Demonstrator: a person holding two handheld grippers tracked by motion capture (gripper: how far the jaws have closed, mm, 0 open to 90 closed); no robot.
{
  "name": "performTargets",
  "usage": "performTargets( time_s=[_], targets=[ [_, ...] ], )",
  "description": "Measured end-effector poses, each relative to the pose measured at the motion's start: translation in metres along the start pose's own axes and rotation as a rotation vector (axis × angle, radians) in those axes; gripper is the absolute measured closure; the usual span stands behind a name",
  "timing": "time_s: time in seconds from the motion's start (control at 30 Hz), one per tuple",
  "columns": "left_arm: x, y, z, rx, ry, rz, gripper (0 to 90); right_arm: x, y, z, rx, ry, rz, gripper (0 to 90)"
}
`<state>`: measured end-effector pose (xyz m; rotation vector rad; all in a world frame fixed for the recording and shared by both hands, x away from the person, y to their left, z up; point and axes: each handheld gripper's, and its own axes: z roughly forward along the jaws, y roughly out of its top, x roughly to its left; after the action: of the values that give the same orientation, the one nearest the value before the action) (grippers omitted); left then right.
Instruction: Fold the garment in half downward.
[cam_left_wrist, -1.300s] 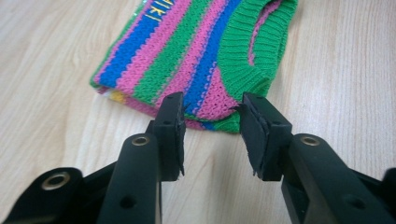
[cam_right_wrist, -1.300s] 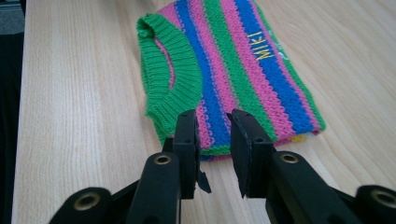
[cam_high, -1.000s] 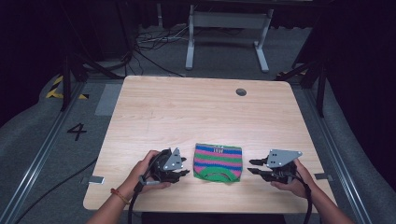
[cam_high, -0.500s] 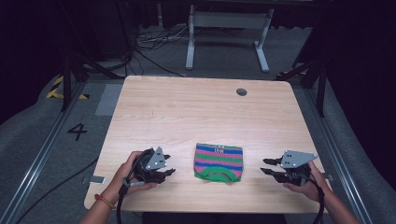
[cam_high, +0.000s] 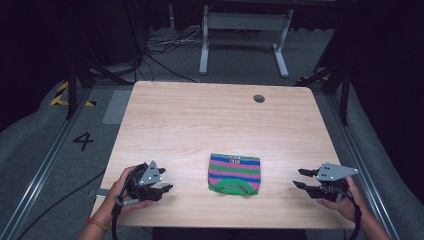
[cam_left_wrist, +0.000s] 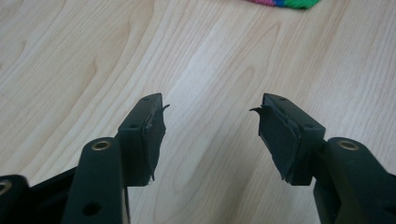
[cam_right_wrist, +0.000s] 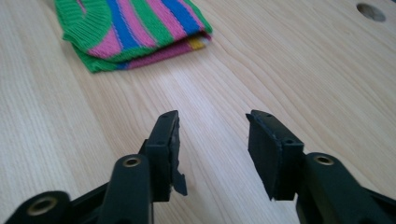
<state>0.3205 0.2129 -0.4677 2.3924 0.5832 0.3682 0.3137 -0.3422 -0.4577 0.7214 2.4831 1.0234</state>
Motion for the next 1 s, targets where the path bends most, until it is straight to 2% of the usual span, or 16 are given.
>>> performTargets(
  time_s=[0.43,0.5,0.57,0.77,0.87,1.0],
  targets=[
    [0.012,-0.035,-0.012,0.01,0.009,-0.106,34.9,-0.012,-0.035,-0.008,0.025,-0.076,0.102,36.4],
    [0.013,-0.038,-0.013,0.012,0.013,-0.112,33.4,-0.014,-0.04,-0.009,0.034,-0.078,0.121,34.7],
    [0.016,-0.046,-0.013,0.009,0.005,-0.142,32.2,-0.014,-0.044,-0.009,0.042,-0.084,0.132,33.6],
    [0.019,-0.057,-0.016,0.002,0.008,-0.181,28.9,-0.016,-0.056,-0.012,0.042,-0.086,0.175,30.3],
    [0.021,-0.065,-0.018,-0.016,0.002,-0.22,28.4,-0.017,-0.061,-0.013,0.047,-0.081,0.191,29.8],
    [0.023,-0.072,-0.018,-0.019,0.006,-0.246,27.5,-0.016,-0.07,-0.014,0.055,-0.089,0.225,27.9]
  ],
)
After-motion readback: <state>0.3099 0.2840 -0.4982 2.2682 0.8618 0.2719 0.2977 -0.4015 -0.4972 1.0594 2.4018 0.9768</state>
